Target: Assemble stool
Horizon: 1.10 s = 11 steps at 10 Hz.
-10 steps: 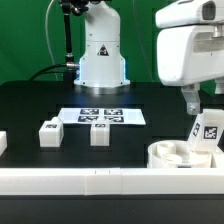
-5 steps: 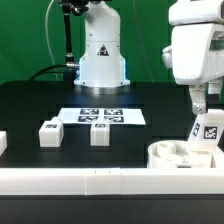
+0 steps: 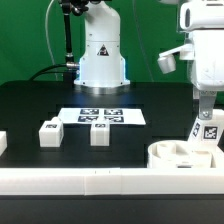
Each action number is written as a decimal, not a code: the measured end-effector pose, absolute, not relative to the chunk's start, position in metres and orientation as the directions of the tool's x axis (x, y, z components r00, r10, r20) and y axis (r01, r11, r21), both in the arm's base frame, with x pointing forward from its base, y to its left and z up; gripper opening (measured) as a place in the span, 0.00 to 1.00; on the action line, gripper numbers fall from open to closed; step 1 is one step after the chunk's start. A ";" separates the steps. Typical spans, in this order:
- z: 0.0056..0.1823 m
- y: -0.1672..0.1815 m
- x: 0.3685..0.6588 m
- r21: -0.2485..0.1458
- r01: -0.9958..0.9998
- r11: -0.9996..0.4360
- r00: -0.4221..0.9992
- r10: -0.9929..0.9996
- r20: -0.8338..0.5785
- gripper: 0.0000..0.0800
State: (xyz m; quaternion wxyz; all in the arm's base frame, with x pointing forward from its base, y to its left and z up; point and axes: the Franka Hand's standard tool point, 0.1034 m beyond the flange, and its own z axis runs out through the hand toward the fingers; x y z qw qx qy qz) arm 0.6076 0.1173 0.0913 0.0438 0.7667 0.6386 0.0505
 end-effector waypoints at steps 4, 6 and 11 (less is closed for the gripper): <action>0.084 0.118 0.605 0.133 0.987 -0.091 0.093 0.996 -0.004 0.81; 0.080 0.120 0.605 0.139 0.985 -0.100 0.100 0.995 0.002 0.81; 0.079 0.122 0.605 0.138 0.982 -0.127 0.127 0.992 0.007 0.42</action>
Offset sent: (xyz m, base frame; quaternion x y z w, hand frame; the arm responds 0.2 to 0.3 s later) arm 0.0006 0.0088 -0.0085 -0.0083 0.0130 -0.0054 0.9999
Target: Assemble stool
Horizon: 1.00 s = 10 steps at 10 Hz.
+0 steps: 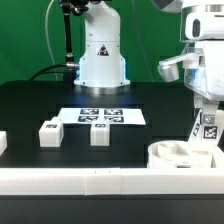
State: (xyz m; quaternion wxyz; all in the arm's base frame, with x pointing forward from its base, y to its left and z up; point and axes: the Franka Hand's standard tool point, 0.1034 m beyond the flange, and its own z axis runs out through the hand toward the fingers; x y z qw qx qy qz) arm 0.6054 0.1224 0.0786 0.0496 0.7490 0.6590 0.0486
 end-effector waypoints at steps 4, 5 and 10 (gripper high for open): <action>0.079 0.121 0.606 0.138 0.976 -0.167 0.167 0.986 0.013 0.42; 0.079 0.121 0.606 0.136 0.961 -0.239 0.238 0.971 0.023 0.42; 0.078 0.118 0.606 0.123 0.828 -0.547 0.543 0.837 0.069 0.42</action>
Offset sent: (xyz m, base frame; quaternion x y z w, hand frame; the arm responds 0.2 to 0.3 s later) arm 0.0000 0.0000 0.0000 0.0000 0.0000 0.0000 1.0000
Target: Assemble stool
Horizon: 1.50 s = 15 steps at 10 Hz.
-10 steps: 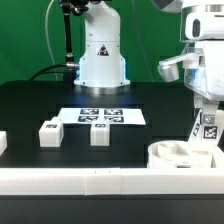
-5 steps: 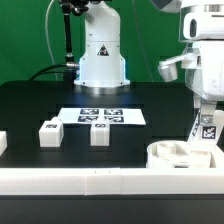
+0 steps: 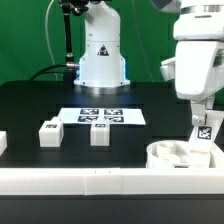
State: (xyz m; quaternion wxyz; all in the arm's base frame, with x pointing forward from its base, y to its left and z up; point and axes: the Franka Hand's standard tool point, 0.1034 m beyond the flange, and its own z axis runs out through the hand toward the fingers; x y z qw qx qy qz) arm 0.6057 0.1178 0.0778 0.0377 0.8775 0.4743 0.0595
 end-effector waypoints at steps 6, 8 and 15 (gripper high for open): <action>0.077 0.121 0.609 0.051 0.349 -0.936 0.912 0.351 0.211 0.42; 0.076 0.120 0.609 -0.025 0.104 -0.994 0.966 0.095 0.240 0.42; 0.075 0.120 0.604 -0.194 -0.596 -0.779 0.758 -0.626 0.184 0.42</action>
Offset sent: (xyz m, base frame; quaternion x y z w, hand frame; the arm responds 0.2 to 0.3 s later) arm -0.0072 -0.0027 -0.0098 -0.0086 -0.0135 0.2886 0.9573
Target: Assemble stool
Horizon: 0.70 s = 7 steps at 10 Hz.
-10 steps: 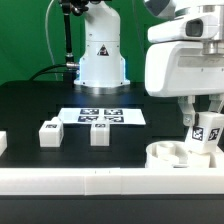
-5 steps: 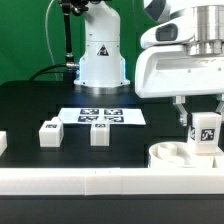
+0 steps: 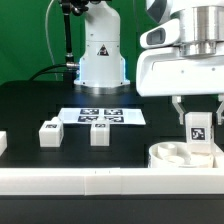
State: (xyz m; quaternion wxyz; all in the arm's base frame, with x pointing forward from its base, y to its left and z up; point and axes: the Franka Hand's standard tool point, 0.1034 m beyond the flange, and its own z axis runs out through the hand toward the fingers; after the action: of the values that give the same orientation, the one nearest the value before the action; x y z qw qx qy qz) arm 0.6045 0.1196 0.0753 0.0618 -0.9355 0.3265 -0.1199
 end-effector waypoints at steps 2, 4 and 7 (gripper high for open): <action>0.075 0.119 0.604 -0.227 -0.735 -0.639 0.623 -0.768 0.144 0.42; 0.076 0.120 0.604 -0.257 -0.841 -0.476 0.469 -0.878 0.092 0.42; 0.076 0.122 0.604 -0.279 -0.923 -0.265 0.271 -0.962 0.019 0.42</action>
Offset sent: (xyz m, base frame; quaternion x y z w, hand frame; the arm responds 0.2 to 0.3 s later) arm -0.0013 0.0036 -0.0050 -0.0131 0.0077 0.2722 0.9621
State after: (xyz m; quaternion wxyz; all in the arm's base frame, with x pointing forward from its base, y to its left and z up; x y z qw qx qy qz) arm 0.6038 0.1225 0.0764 0.1066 -0.7900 0.5967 -0.0926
